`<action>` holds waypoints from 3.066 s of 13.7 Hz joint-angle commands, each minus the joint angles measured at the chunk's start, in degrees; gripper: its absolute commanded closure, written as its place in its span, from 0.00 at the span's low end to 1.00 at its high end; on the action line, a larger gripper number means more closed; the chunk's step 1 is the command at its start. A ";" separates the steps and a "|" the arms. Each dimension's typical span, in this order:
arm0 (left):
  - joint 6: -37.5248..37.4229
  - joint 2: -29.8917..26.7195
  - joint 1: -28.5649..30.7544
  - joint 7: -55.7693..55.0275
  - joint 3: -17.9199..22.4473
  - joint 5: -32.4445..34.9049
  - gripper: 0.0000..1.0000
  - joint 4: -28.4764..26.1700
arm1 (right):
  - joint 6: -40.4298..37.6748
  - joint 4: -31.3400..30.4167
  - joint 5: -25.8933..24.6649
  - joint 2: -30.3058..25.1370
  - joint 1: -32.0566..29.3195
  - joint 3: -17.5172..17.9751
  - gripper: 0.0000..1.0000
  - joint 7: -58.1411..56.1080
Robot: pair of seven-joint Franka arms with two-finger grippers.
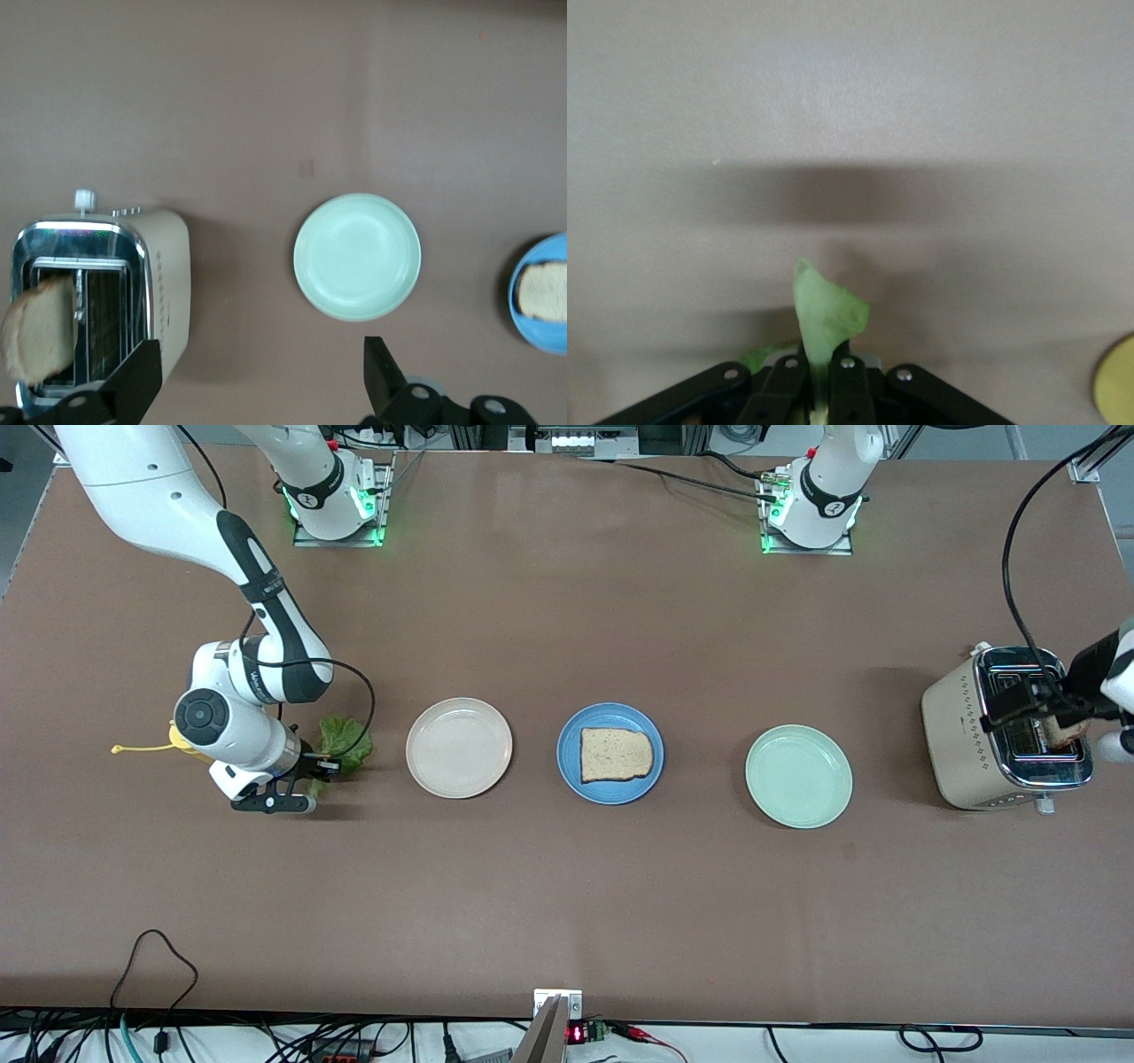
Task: Make sandwich in blue plate with both arms
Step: 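Carry the lettuce leaf with the right gripper onto the toast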
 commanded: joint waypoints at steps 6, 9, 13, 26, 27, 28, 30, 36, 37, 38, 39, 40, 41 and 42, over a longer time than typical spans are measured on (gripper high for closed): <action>4.53 -5.86 -0.50 0.40 -0.05 -0.68 0.00 -9.25 | -20.24 -0.14 0.87 -16.51 0.13 2.83 1.00 13.17; 4.28 -5.78 -0.33 1.18 0.04 -0.68 0.00 -9.27 | -20.08 0.65 2.72 -17.41 0.21 9.42 1.00 29.85; 3.75 -5.26 0.29 1.28 0.13 -0.77 0.00 -8.92 | -16.05 3.37 5.00 -13.73 6.34 12.35 1.00 50.52; 2.53 -5.07 -0.33 0.40 -0.22 -1.20 0.00 -7.69 | 7.77 23.58 8.88 15.10 27.98 8.57 1.00 89.40; 2.52 -5.16 -0.33 0.40 -0.22 -0.86 0.00 -7.60 | 9.26 24.37 8.88 16.33 28.94 8.48 1.00 90.54; 2.09 -5.25 -0.24 0.49 -0.31 -0.77 0.00 -7.68 | 10.23 24.99 8.96 17.13 29.30 8.39 0.99 91.34; -0.37 -5.25 -0.24 1.28 -0.31 -0.59 0.00 -6.73 | 10.77 25.78 9.05 18.01 29.83 8.39 0.88 92.66; -0.03 -5.52 -0.51 0.40 -0.40 -1.12 0.00 -6.37 | 10.95 25.79 8.62 18.37 30.71 8.39 0.00 92.67; -0.20 -5.52 -0.51 0.40 -0.40 -1.12 0.00 -6.37 | 10.51 25.70 8.53 17.24 30.45 8.39 0.00 92.49; -0.38 -5.52 -0.42 0.40 -0.40 -1.03 0.00 -6.45 | 8.77 24.13 8.44 14.53 29.84 8.31 0.00 92.32; -0.29 -5.52 -0.42 0.40 -0.31 -0.94 0.00 -6.37 | 4.40 23.25 8.35 11.45 28.61 8.22 0.00 91.70; -0.29 -5.52 -0.42 0.40 -0.31 -0.94 0.00 -6.37 | -0.17 22.80 8.44 8.55 27.91 8.22 0.00 90.57; -0.29 -5.52 -0.42 0.49 -0.31 -0.94 0.00 -6.37 | -5.35 21.93 8.70 4.87 26.25 8.22 0.00 88.55; -0.20 -5.52 -0.33 0.49 -0.31 -0.94 0.00 -6.37 | -9.32 20.18 8.96 1.26 24.31 8.22 0.00 85.66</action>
